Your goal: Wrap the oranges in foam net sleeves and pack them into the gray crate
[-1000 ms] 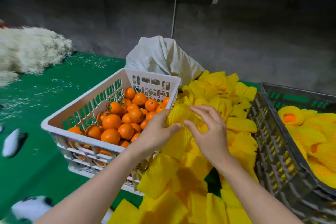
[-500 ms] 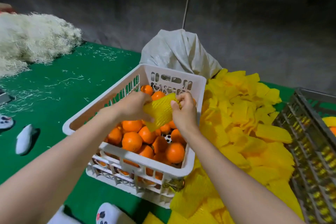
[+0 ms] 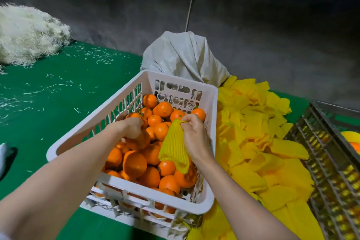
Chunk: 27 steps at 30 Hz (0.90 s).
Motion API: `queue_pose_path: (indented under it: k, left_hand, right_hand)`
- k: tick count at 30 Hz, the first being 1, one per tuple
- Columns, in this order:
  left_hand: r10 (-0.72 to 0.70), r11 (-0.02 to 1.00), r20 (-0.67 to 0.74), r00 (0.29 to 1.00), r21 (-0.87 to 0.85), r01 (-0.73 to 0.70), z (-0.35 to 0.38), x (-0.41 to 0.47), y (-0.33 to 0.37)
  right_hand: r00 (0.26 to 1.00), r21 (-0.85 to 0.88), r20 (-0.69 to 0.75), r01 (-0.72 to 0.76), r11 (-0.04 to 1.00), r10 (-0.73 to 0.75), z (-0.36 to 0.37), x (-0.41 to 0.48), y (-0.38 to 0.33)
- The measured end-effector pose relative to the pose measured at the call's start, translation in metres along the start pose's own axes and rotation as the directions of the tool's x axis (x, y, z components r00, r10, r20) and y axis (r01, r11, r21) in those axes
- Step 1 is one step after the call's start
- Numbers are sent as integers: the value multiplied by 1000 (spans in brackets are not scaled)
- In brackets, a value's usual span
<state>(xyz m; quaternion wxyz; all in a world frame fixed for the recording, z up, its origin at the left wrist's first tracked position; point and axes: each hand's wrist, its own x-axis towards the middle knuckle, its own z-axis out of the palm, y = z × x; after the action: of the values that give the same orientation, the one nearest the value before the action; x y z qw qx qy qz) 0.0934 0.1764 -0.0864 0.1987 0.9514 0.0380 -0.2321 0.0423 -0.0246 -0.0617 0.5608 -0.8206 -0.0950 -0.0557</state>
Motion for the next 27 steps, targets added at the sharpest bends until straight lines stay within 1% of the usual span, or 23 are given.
queue_pose_path:
  k: [1,2,3,4,5,7,8,11,12,13,17,19,22,24,26,27]
  left_hand:
    - [28,977,-14,999,-210,-31,-5,-3,0]
    - [71,892,-14,997,-446,-70,-9,-8,2]
    - [128,750,-10,992,-653,-104,-13,-15,6]
    - [190,600,-15,982,-790,-128,-16,-22,10]
    - [243,480,-21,970,-866,-140,-17,-29,16]
    - [330,309,-34,943,-940,-142,-16,-43,31]
    - [351,215,-42,936,-969,-124,-13,-49,38]
    - [371,-138,-77,926,-990,-27,-1,-65,61]
    - [366,-216,-90,926,-976,-9,3,-73,68]
    - [360,-261,-99,928,-965,-2,7,-79,76]
    - [388,-364,-133,912,-931,19,22,-103,107]
    - [381,-391,-132,915,-920,30,28,-113,124]
    - [318,-410,-108,942,-911,34,40,-123,145]
    - [309,-387,-99,946,-922,30,50,-129,158]
    - [309,-375,-141,941,-927,-15,62,-132,169]
    - [307,-373,-164,937,-927,-40,68,-132,174]
  right_hand:
    - [1000,59,15,-18,998,17,0,0,-2]
    - [999,126,33,-43,991,39,-1,0,-4]
    - [997,195,54,-70,978,60,-4,0,-6]
    - [994,258,76,-96,961,78,-7,-1,-8]
    - [991,316,95,-120,941,94,-11,-2,-9]
    - [985,406,129,-157,900,114,-23,-9,-12]
    - [982,436,150,-166,884,111,-30,-13,-14]
    - [976,497,207,-160,853,63,-50,-26,-20]
    - [974,509,220,-157,846,48,-57,-30,-22]
    - [972,517,234,-155,842,35,-63,-35,-24]
    - [965,513,262,-153,845,15,-85,-52,-30]
    - [960,487,278,-116,866,-28,-92,-61,-31]
    - [951,428,296,-46,903,-91,-97,-74,-32]
    - [962,323,241,41,946,-124,-102,-78,-32]
    - [975,114,109,179,977,-192,-112,-81,-29]
    - [971,2,37,236,972,-236,-118,-82,-27]
